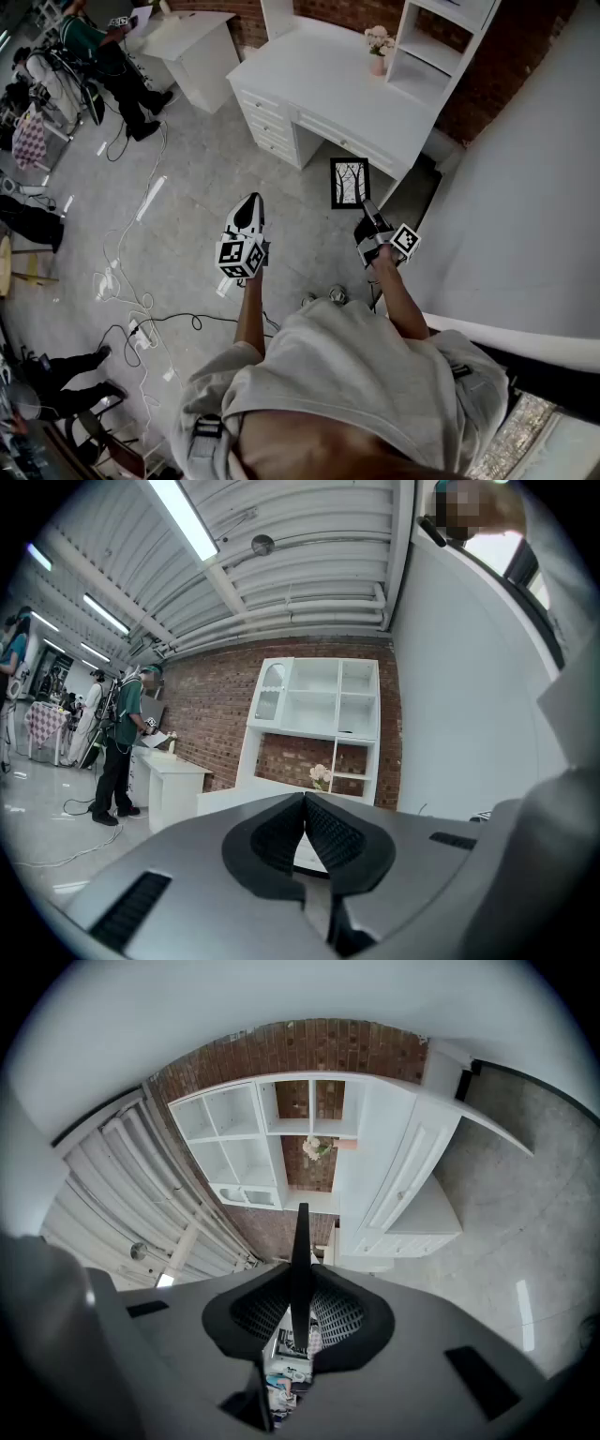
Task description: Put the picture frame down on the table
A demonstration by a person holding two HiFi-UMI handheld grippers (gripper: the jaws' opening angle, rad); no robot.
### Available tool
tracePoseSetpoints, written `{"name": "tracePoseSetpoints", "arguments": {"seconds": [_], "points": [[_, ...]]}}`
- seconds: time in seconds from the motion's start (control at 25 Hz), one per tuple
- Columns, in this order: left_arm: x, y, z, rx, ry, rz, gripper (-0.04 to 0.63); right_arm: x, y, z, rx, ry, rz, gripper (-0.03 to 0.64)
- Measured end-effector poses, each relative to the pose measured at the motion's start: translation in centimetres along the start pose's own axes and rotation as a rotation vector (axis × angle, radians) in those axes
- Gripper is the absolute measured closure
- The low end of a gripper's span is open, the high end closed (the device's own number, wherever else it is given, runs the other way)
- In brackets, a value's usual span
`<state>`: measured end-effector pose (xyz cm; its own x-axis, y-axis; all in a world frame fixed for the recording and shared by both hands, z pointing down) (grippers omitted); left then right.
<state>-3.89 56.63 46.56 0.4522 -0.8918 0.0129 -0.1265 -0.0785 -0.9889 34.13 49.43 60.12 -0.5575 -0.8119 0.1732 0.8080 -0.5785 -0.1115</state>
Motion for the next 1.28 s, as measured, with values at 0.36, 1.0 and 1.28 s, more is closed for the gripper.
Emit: {"name": "tracePoseSetpoints", "arguments": {"seconds": [0.36, 1.0, 1.28], "points": [[0.8, -0.1, 0.1, 0.0, -0.001, -0.004, 0.578, 0.5, 0.3, 0.0, -0.009, 0.005, -0.015, 0.532], [3.9, -0.8, 3.5, 0.003, 0.018, -0.013, 0.578, 1.8, 3.9, 0.4, 0.009, 0.009, -0.056, 0.532], [3.9, -2.2, 4.9, -0.014, 0.038, -0.029, 0.578, 2.7, 4.3, 0.6, 0.01, 0.017, -0.089, 0.532]]}}
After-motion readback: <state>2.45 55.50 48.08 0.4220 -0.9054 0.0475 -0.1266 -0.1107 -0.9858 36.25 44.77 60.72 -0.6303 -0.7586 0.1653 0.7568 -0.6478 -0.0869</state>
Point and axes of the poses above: the fingertips, and each gripper's own axes: x forward along the fingers, z to its right, y out of its top, the point moved 10 cm from there along -x, backward along the fingers, and after that the axes turned 13 degrees about -y, right-handed, at the moved point
